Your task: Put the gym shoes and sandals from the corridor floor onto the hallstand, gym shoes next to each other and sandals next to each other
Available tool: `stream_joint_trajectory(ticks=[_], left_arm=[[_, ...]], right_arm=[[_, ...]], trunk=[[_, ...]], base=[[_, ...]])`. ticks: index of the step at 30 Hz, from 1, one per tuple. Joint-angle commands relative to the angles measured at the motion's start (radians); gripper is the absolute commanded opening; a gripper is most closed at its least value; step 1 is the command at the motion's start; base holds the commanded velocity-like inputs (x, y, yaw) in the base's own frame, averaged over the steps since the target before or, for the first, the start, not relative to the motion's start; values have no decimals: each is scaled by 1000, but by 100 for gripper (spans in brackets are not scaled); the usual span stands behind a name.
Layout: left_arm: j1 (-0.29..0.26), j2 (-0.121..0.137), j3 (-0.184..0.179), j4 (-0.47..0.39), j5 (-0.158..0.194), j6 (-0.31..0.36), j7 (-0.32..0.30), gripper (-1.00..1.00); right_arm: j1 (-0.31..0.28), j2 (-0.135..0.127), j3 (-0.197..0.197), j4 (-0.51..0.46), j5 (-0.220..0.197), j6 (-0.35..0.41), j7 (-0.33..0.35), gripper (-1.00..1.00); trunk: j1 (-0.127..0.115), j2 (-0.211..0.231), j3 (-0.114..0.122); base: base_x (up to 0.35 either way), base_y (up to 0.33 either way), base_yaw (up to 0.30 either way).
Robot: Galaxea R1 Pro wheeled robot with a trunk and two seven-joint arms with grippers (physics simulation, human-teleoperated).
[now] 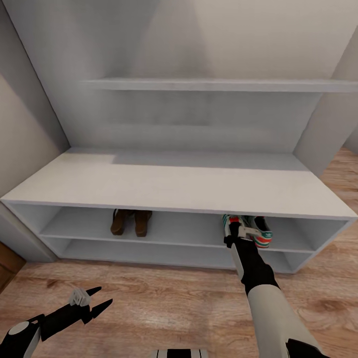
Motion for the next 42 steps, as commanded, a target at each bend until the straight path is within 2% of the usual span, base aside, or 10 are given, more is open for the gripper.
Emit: stream_joint_trajectory(ticks=[1,42], left_arm=[[-1,-1,7,0,-11,-9,-4,100],[-1,-1,7,0,-11,-10,-7,100]], right_arm=[[-1,1,-3,-1,10,6,3,-100],[-1,0,-3,0,10,6,3,-100]], trunk=[[0,0,-1],[0,0,-1]], base=[[33,0,0],[54,-12,0]])
